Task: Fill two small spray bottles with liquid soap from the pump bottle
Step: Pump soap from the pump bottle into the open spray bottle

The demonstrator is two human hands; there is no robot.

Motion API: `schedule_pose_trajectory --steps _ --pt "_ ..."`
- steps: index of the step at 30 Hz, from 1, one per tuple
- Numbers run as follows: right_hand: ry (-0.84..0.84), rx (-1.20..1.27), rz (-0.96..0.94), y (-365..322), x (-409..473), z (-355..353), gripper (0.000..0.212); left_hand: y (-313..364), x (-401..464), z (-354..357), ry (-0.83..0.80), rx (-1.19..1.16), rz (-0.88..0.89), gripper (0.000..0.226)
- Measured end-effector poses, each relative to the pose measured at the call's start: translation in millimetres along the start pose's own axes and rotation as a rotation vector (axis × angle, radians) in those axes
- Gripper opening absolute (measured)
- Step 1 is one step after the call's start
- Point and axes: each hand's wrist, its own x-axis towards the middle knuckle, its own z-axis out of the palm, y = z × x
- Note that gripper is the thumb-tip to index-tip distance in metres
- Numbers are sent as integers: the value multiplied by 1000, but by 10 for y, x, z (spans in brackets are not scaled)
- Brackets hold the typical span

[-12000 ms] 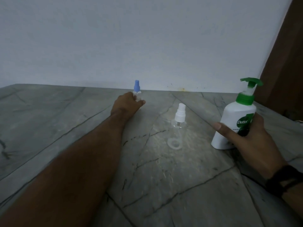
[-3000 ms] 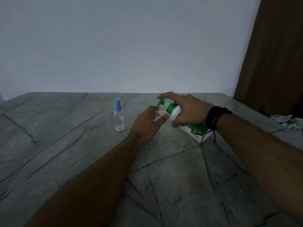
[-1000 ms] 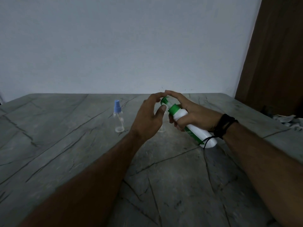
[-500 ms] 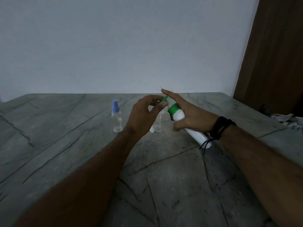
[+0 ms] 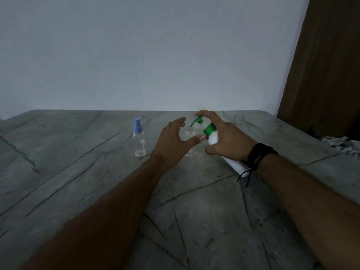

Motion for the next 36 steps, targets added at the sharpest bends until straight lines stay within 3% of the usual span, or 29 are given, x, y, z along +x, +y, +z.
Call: schedule_pose_trajectory --steps 3,8,18,22,30,36 --pt "9 -29 7 34 8 8 94 -21 -5 34 -94 7 -42 77" --pt "33 -88 0 68 42 32 94 -45 4 9 -82 14 -48 58" --pt "-1 -281 -33 105 96 110 101 -59 10 35 -123 0 -30 56" --pt "-16 -237 -20 83 95 123 109 -63 17 39 -145 -32 -39 56" --pt "26 -88 41 5 83 157 87 -118 47 79 -153 12 -54 46" --pt "97 -119 29 -37 64 145 71 -152 64 115 -150 17 -54 50"
